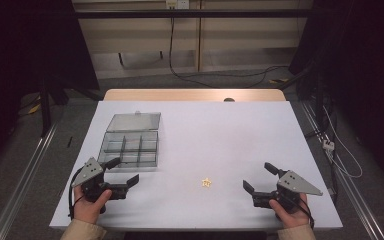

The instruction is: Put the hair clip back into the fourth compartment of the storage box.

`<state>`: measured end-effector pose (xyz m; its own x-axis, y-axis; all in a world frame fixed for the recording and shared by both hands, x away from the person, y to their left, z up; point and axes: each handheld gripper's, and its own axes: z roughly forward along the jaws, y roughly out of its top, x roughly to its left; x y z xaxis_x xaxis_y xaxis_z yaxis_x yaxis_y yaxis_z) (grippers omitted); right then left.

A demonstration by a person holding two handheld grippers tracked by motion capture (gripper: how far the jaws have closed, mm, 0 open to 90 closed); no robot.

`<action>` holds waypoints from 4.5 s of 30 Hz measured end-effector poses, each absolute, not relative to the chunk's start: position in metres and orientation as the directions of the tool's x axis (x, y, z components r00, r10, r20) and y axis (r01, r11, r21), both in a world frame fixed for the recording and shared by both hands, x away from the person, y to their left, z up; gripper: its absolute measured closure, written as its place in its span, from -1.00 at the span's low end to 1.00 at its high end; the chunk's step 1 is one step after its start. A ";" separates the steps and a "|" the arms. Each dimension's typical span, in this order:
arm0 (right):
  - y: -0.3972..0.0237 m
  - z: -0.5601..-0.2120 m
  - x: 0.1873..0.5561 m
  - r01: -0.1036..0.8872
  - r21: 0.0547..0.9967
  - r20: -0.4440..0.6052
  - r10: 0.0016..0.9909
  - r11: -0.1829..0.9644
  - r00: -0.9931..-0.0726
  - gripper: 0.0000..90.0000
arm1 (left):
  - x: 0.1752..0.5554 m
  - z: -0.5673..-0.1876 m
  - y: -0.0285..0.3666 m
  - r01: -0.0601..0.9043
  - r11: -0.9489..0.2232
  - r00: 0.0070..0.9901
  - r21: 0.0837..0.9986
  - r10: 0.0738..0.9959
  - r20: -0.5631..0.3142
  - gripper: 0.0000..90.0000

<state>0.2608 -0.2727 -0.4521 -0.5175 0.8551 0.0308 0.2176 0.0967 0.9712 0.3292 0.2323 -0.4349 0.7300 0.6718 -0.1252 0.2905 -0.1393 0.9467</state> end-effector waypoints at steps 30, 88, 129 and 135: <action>-0.273 -0.451 0.261 0.218 0.971 0.029 0.855 0.099 -0.518 -0.91 | 0.334 -0.423 0.186 0.283 -0.177 0.796 0.943 0.592 -0.127 -0.89; -0.274 -0.449 0.260 0.209 0.973 0.029 0.850 0.096 -0.526 -0.91 | 0.343 -0.436 0.079 0.316 -0.375 0.884 0.871 0.449 -0.128 -0.80; -0.276 -0.448 0.260 0.208 0.974 0.032 0.850 0.092 -0.526 -0.91 | 0.358 -0.460 0.022 0.313 -0.575 0.925 0.756 0.365 -0.105 0.27; -0.277 -0.448 0.261 0.209 0.974 0.032 0.850 0.093 -0.526 -0.91 | 0.358 -0.461 0.021 0.302 -0.580 0.929 0.757 0.359 -0.095 0.34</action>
<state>0.2606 -0.2767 -0.4483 -0.5264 0.8497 0.0318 0.2086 0.0928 0.9736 0.3577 0.0209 -0.4611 0.9285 0.3588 -0.0955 0.3019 -0.5797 0.7568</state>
